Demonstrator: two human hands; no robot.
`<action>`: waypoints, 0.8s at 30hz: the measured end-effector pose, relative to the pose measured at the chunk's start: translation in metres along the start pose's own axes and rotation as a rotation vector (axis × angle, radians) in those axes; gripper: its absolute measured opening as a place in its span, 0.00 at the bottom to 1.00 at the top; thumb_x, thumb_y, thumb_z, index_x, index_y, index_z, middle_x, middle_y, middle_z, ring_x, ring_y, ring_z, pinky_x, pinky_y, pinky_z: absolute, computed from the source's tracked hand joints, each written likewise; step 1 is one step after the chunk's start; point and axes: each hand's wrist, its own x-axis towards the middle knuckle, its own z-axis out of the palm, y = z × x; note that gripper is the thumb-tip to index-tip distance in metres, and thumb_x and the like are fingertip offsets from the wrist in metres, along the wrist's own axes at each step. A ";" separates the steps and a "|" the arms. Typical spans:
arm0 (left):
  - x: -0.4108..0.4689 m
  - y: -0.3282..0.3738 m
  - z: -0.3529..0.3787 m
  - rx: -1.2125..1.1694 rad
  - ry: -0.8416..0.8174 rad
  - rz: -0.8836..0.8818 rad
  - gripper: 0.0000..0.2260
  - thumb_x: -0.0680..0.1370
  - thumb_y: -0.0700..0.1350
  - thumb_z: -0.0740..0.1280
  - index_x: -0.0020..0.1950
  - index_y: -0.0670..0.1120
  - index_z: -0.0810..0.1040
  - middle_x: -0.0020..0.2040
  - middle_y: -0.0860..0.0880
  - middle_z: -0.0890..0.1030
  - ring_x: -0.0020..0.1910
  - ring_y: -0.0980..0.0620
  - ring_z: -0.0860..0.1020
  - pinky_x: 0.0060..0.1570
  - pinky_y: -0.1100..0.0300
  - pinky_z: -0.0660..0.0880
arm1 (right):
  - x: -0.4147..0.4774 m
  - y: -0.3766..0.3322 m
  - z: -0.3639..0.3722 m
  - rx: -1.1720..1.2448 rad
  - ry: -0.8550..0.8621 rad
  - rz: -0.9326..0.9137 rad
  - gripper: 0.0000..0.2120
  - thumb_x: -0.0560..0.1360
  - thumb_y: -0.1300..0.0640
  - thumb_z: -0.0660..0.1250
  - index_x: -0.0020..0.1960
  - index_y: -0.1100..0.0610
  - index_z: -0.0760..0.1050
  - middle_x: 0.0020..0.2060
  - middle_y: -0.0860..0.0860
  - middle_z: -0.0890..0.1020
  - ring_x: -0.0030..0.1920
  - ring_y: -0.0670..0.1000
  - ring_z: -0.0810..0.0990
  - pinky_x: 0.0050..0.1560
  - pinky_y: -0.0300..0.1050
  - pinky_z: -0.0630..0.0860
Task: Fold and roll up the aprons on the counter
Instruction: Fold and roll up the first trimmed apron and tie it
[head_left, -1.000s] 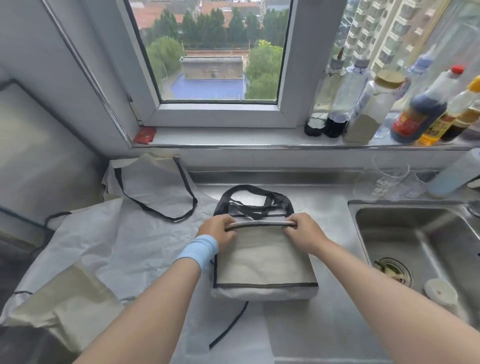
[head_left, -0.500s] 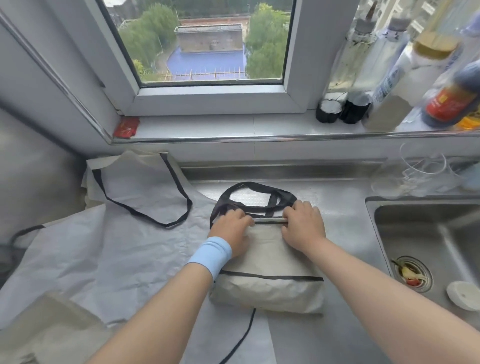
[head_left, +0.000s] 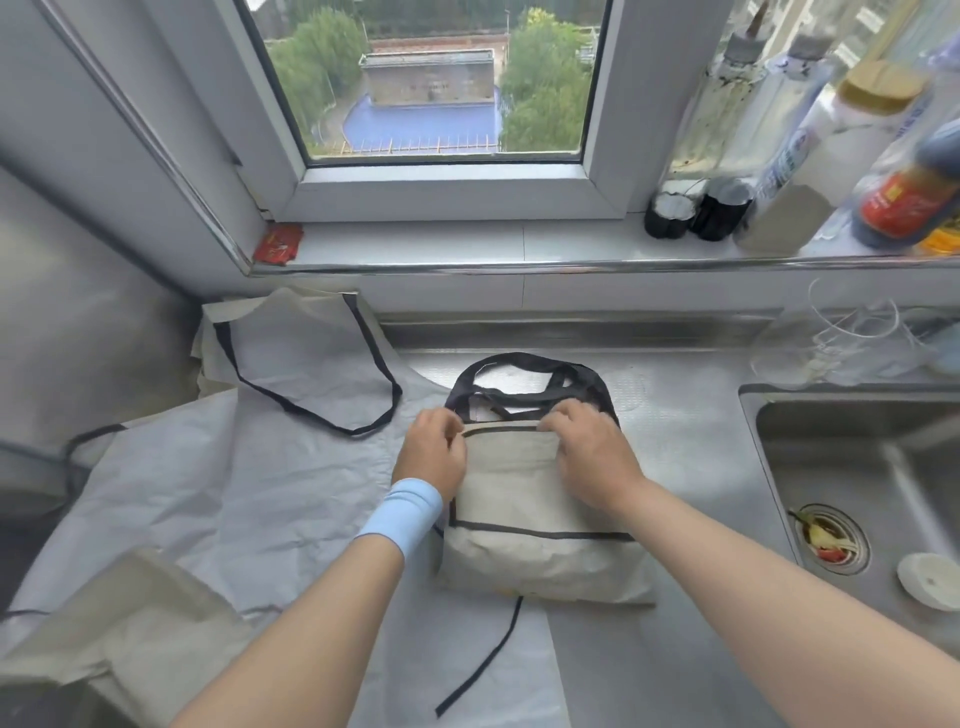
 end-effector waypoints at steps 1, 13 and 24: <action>-0.004 -0.001 -0.005 -0.030 0.006 -0.120 0.02 0.76 0.40 0.63 0.43 0.46 0.74 0.42 0.48 0.76 0.45 0.45 0.74 0.48 0.53 0.72 | -0.008 -0.005 0.002 0.026 0.003 -0.038 0.18 0.66 0.70 0.65 0.51 0.55 0.80 0.49 0.51 0.78 0.49 0.58 0.78 0.47 0.52 0.75; -0.101 -0.015 -0.011 -0.216 -0.375 -0.471 0.32 0.69 0.59 0.73 0.69 0.50 0.67 0.60 0.49 0.76 0.58 0.48 0.77 0.61 0.57 0.72 | -0.086 -0.066 0.017 -0.095 -0.457 0.070 0.28 0.81 0.43 0.46 0.80 0.46 0.49 0.79 0.52 0.54 0.78 0.53 0.52 0.74 0.57 0.55; -0.125 0.005 0.006 0.522 -0.122 0.198 0.22 0.76 0.51 0.64 0.70 0.54 0.68 0.67 0.48 0.67 0.66 0.46 0.67 0.65 0.54 0.65 | -0.120 -0.069 0.022 -0.277 -0.463 0.047 0.40 0.69 0.37 0.29 0.80 0.46 0.40 0.80 0.54 0.41 0.79 0.54 0.38 0.74 0.66 0.44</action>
